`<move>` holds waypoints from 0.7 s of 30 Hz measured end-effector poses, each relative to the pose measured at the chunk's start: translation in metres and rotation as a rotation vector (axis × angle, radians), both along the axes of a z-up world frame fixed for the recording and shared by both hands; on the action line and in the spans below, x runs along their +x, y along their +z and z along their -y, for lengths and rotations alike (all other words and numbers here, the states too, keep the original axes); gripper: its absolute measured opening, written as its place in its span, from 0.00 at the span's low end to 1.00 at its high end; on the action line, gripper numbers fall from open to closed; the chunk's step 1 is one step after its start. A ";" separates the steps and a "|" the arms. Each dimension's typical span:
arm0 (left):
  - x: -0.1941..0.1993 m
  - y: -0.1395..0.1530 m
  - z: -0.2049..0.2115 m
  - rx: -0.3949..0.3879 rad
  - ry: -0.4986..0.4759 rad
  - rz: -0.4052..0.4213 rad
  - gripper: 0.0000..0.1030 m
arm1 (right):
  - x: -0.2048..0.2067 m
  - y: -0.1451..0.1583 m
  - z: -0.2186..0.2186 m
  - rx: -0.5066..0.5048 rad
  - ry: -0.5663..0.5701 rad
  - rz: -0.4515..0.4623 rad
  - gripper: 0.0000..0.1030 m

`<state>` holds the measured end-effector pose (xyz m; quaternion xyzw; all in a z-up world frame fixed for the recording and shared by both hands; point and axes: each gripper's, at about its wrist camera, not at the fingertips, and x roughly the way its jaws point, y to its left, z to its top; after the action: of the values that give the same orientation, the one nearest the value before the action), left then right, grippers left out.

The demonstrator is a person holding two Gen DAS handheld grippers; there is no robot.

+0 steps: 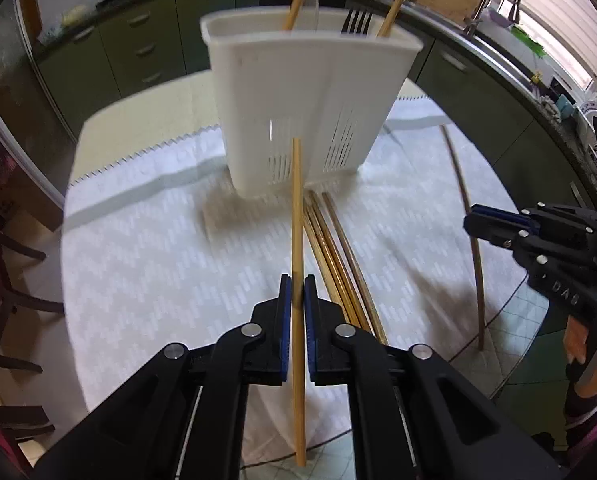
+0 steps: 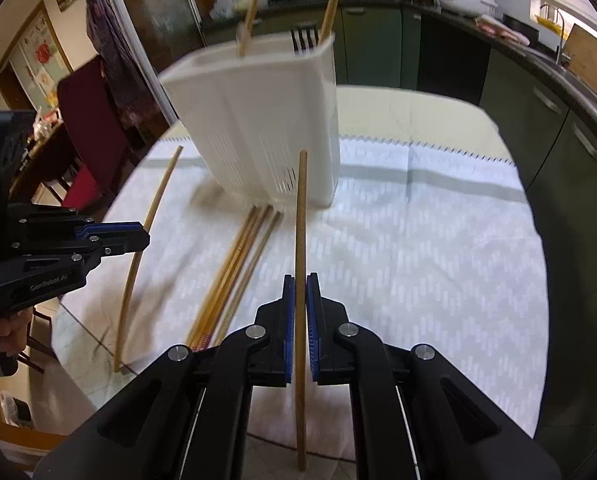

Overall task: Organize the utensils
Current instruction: 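Lift the held chopsticks upright with both tools and carry them over the caddy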

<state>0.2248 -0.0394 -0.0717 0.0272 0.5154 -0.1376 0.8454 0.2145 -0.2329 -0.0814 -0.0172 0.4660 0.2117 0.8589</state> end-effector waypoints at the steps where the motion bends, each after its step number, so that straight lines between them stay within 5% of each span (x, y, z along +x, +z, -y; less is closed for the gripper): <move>1: -0.003 0.005 -0.002 0.002 -0.002 0.014 0.06 | -0.003 0.006 0.001 0.013 0.000 0.011 0.06; 21: -0.044 0.061 -0.004 -0.026 -0.028 0.155 0.06 | -0.042 0.063 0.015 0.100 0.020 0.146 0.06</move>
<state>0.1805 -0.0358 -0.0109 0.0339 0.4459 -0.1536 0.8811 0.1727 -0.2476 -0.0186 0.0058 0.3906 0.2415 0.8883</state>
